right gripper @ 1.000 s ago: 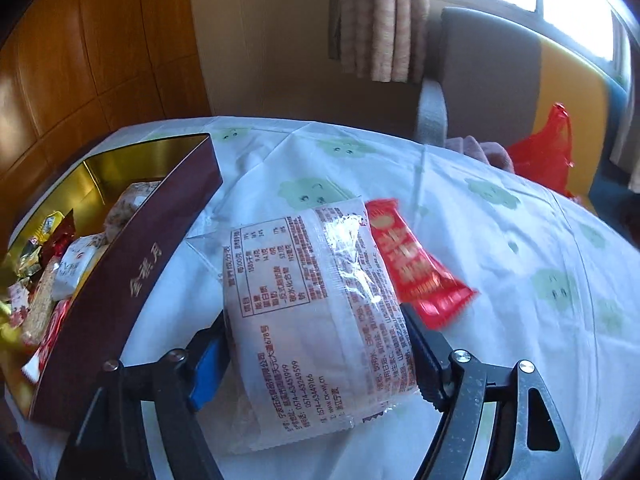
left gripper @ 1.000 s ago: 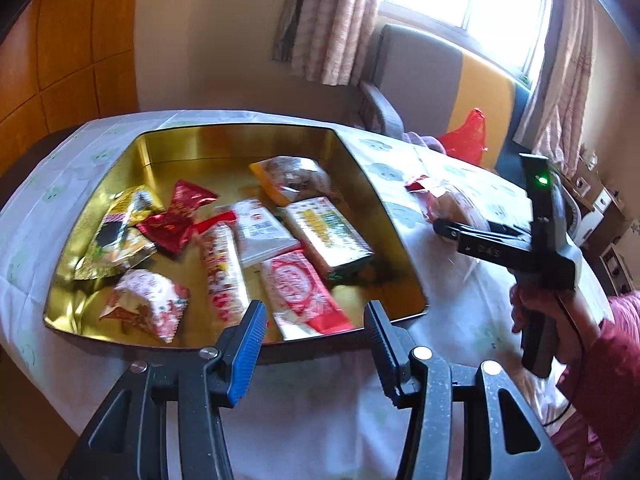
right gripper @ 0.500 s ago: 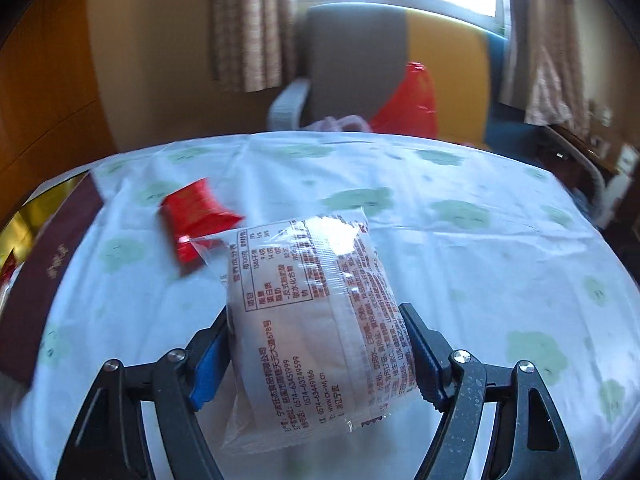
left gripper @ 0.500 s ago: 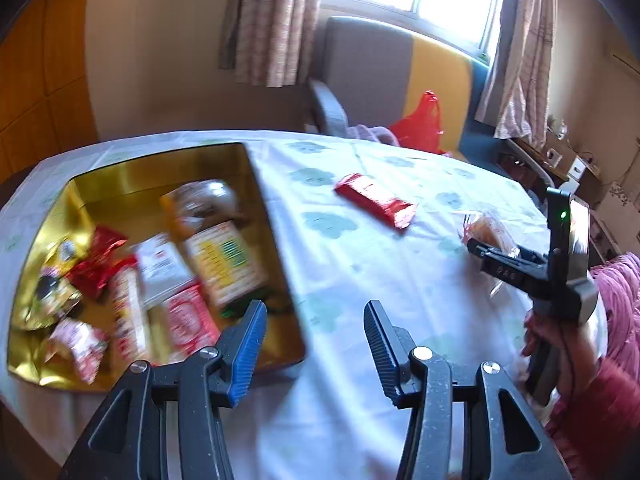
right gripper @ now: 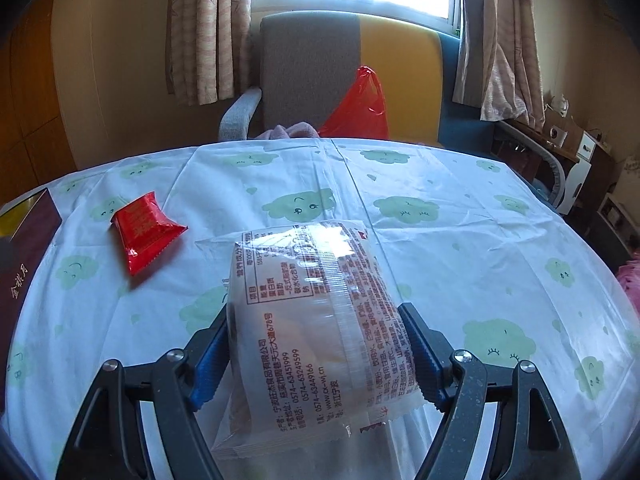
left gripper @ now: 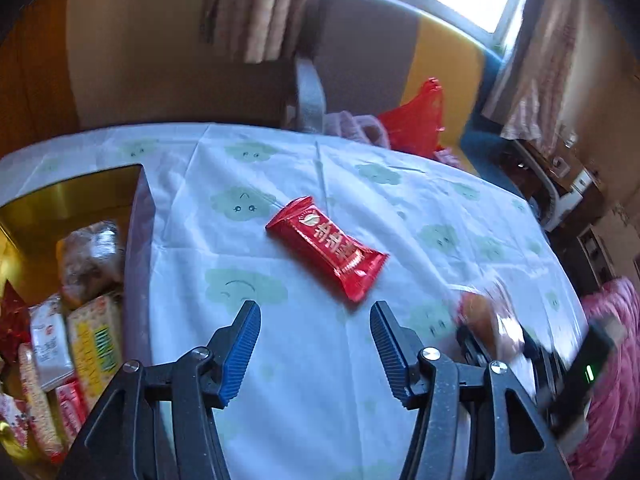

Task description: Organize snacks

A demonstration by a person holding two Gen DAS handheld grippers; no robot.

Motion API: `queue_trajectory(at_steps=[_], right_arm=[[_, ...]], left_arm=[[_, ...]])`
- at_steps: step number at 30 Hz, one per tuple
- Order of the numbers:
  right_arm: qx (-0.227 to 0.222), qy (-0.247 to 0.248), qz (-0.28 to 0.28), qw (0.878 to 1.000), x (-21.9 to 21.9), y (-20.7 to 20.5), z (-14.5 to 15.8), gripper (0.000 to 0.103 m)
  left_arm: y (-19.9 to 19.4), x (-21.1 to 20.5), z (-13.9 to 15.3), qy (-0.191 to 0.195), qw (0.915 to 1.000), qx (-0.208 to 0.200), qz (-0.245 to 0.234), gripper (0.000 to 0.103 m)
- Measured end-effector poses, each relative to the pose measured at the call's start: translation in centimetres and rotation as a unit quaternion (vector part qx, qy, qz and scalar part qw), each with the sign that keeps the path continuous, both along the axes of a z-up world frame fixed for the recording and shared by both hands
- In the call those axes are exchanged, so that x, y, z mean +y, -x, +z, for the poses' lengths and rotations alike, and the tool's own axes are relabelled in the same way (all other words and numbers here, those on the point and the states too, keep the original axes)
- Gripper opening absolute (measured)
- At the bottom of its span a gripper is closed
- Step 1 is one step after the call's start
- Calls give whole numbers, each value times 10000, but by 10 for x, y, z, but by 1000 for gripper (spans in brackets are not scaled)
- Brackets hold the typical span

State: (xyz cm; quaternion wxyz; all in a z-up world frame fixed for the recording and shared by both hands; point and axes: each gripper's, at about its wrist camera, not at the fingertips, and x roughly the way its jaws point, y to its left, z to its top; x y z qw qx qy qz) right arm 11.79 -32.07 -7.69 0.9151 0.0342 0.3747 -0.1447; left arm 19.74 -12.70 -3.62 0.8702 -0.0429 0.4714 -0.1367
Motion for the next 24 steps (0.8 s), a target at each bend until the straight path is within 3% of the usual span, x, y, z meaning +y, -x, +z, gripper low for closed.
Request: queue_trajectory(at_steps=[4, 8, 13, 16, 19, 24], right_arm=[[-43, -74, -41, 10000, -2, 3, 0, 79], [-78, -187, -37, 9998, -5, 3, -1, 79], [-99, -354, -28, 9993, -10, 4, -3, 79], [-119, -394, -30, 9991, -11, 5, -3, 79], [-133, -453, -29, 9989, -13, 5, -4, 79], [-146, -474, -45, 9988, -14, 5, -4, 79]], left_arm=[[-38, -10, -18, 108, 9981, 391, 457, 59], [-65, -29, -27, 270, 9965, 485, 620, 63], [-93, -56, -45, -136, 9961, 606, 631, 65], [-98, -67, -61, -607, 9953, 595, 470, 65], [-89, -70, -65, -839, 9962, 182, 141, 65], [-65, -61, -66, -975, 9944, -259, -298, 52]])
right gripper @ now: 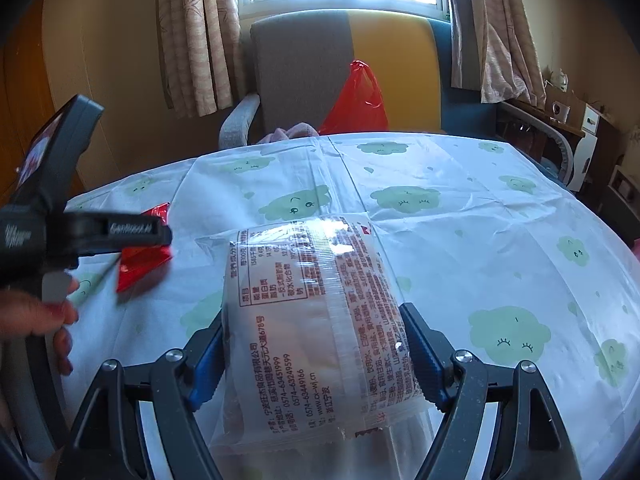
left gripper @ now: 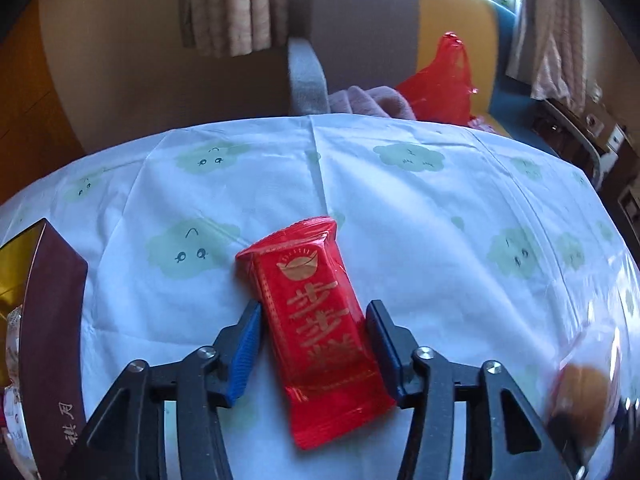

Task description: Organize snacks

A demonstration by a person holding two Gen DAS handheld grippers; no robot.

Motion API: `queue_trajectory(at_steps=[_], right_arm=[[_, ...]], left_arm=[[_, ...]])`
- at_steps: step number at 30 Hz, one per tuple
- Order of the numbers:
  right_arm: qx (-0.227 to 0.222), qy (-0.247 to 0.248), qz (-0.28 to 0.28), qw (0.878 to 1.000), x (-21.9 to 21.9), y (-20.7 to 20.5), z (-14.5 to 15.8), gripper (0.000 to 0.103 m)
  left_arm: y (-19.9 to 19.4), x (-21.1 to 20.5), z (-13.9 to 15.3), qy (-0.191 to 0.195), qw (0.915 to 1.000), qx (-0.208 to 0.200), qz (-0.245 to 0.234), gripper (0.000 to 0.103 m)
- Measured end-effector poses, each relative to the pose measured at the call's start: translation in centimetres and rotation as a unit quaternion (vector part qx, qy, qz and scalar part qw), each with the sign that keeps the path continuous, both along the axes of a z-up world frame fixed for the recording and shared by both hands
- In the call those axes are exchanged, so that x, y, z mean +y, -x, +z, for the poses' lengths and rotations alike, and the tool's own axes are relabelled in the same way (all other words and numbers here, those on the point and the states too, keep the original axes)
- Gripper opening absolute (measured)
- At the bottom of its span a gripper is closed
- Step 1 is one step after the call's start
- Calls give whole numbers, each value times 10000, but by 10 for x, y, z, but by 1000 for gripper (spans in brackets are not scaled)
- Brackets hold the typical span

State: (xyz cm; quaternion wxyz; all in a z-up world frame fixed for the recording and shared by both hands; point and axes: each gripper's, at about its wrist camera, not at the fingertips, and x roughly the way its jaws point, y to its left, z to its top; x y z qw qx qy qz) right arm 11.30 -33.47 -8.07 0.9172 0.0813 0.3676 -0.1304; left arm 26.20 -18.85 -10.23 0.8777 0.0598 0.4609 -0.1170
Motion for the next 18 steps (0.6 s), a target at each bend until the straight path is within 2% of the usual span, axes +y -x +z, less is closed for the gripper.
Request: queue_trajectory(at_steps=[4, 10, 12, 18], right_arm=[[-4, -10, -19, 10000, -1, 0, 0, 79], [-1, 15, -23, 10000, 0, 0, 0, 79], [-2, 11, -23, 10000, 0, 0, 0, 79], [31, 73, -26, 10000, 2, 0, 0, 79]], left_arm=[[9, 12, 1, 211, 9997, -133, -70, 51], [-7, 4, 2, 102, 9999, -113, 45, 53], [-4, 5, 0, 85, 9996, -250, -24, 53], [1, 12, -1, 221, 9994, -255, -121, 53]])
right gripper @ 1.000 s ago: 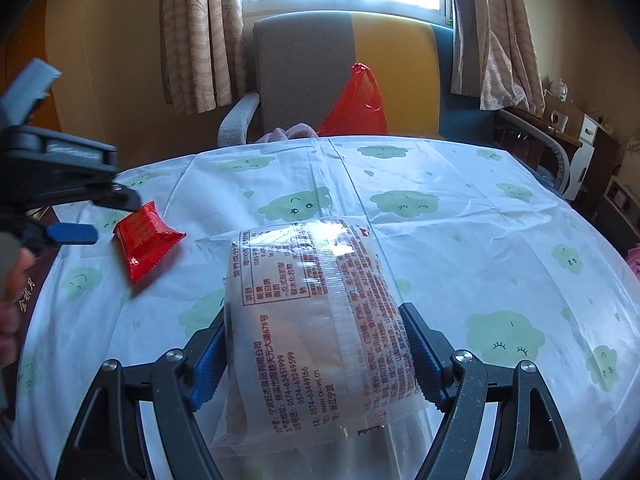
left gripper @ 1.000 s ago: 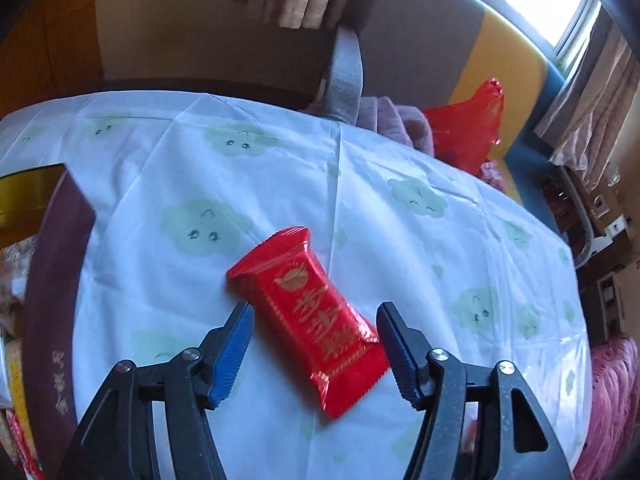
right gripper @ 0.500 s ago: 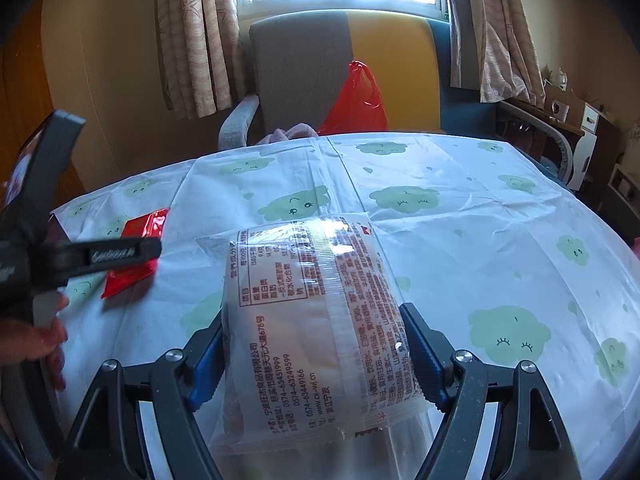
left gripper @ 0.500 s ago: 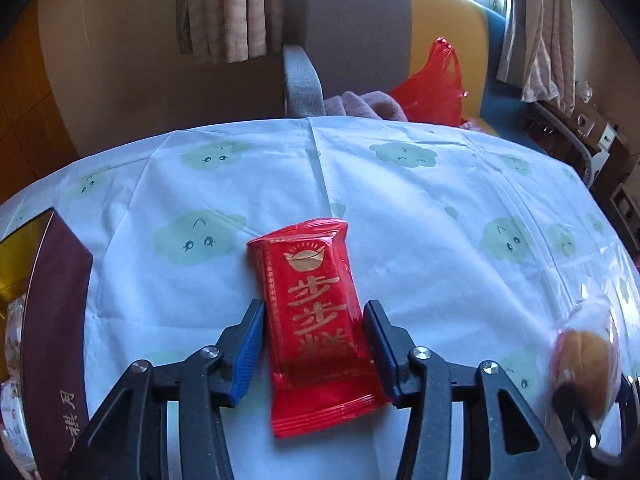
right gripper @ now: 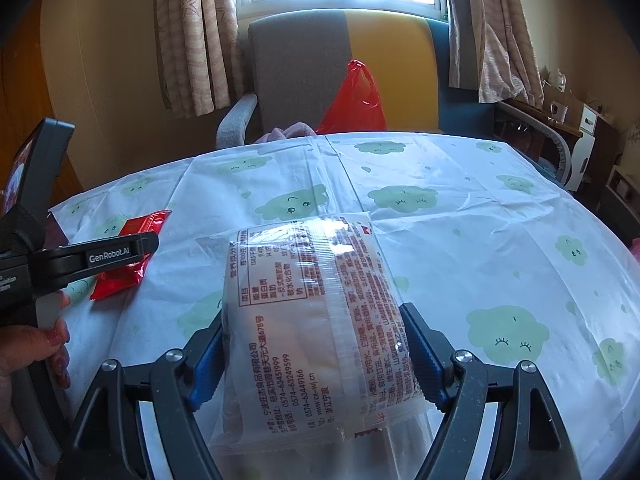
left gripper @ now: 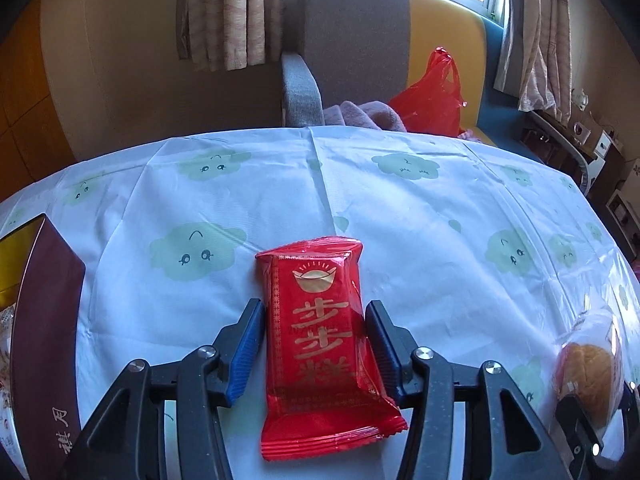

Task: Organize snacks
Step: 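Lift the cake pack with the left gripper and lower it into the tin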

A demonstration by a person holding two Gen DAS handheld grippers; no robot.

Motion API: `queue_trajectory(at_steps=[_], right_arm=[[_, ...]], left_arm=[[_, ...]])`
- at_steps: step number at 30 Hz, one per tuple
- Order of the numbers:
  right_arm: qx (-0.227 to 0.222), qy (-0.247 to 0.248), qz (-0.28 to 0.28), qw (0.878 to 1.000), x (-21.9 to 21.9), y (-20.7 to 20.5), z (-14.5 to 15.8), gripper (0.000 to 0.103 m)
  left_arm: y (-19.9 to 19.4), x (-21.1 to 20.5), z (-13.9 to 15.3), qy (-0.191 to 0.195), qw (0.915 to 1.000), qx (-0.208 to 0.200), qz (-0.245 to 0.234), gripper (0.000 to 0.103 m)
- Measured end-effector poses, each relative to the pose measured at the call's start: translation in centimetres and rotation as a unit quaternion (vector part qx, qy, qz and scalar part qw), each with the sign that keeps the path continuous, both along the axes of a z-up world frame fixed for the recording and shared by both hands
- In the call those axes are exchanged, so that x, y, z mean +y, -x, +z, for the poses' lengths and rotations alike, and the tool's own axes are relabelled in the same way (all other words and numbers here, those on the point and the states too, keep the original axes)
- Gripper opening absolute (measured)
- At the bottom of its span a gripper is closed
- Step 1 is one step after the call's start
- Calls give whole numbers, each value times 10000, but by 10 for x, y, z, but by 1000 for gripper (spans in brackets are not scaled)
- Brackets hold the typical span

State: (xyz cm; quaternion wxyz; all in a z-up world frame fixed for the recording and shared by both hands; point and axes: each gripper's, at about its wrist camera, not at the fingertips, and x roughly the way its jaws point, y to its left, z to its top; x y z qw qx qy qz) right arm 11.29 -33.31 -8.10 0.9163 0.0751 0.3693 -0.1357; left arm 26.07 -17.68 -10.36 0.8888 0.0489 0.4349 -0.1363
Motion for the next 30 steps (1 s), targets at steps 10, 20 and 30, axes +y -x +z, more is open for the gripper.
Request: queue_trajectory(at_steps=[10, 20, 30], right_arm=[[-20, 83, 10, 10000, 3, 1, 1, 77], [-43, 243, 3, 9997, 8, 2, 3, 75], [-108, 381, -43, 9992, 11, 4, 6, 74]], left_arm=[[35, 12, 8, 80, 9993, -337, -126, 39], [88, 8, 33, -30, 9915, -1171, -557, 39], [126, 42, 45, 451, 9926, -1021, -467, 39]])
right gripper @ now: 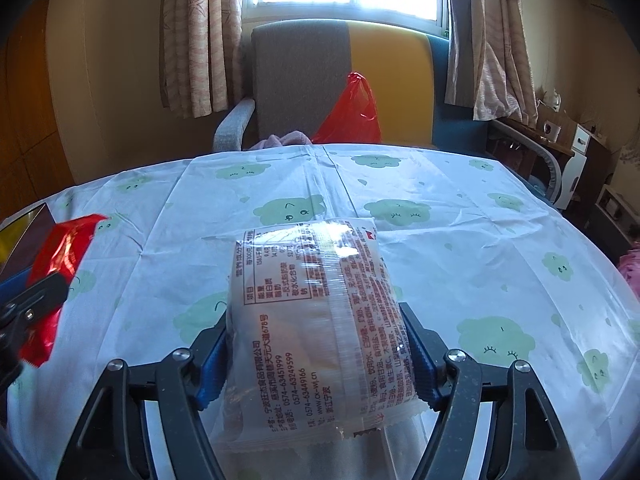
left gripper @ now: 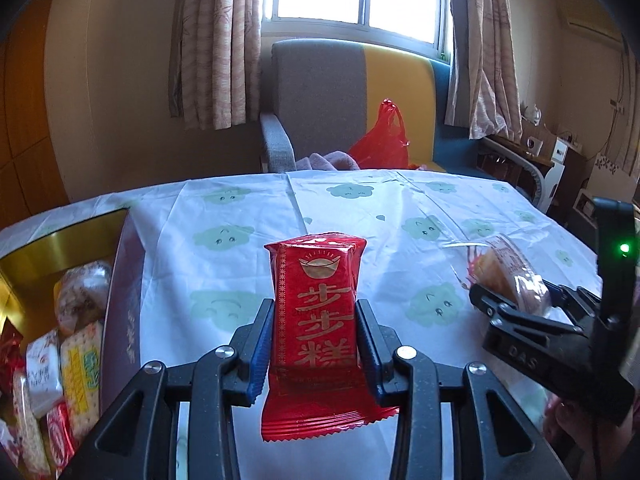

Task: Organize snacks
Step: 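Lift the cake pack with the left gripper and lower it into the tin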

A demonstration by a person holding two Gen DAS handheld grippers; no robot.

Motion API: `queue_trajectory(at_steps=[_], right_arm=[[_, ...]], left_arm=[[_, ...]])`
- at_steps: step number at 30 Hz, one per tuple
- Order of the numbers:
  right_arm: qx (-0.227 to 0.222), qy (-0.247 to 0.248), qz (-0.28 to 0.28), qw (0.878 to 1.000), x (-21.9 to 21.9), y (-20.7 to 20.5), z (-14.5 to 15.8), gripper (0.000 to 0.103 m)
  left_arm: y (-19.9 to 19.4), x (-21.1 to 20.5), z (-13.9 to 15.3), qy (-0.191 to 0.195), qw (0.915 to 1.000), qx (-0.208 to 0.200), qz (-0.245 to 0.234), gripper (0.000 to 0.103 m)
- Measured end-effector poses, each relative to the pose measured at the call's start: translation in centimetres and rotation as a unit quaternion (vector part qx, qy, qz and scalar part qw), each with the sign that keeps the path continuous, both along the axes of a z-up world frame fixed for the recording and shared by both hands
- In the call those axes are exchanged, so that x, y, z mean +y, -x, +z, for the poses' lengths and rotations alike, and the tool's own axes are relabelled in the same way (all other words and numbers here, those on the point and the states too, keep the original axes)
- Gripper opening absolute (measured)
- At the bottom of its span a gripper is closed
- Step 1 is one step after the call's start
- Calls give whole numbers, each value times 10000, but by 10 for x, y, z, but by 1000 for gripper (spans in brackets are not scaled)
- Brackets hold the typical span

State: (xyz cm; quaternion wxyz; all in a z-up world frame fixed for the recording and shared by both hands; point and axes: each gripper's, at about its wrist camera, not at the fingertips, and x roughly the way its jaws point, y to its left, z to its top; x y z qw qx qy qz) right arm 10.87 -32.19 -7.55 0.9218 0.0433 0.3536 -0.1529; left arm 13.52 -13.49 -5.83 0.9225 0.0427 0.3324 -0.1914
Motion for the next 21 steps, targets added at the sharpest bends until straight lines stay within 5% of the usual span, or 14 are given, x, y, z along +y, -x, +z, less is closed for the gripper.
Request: queue_trajectory(at_steps=[21], right_arm=[[-476, 296, 367, 9978, 20, 16, 17, 74]], left_arm=[[74, 84, 25, 454, 9987, -134, 166, 39]])
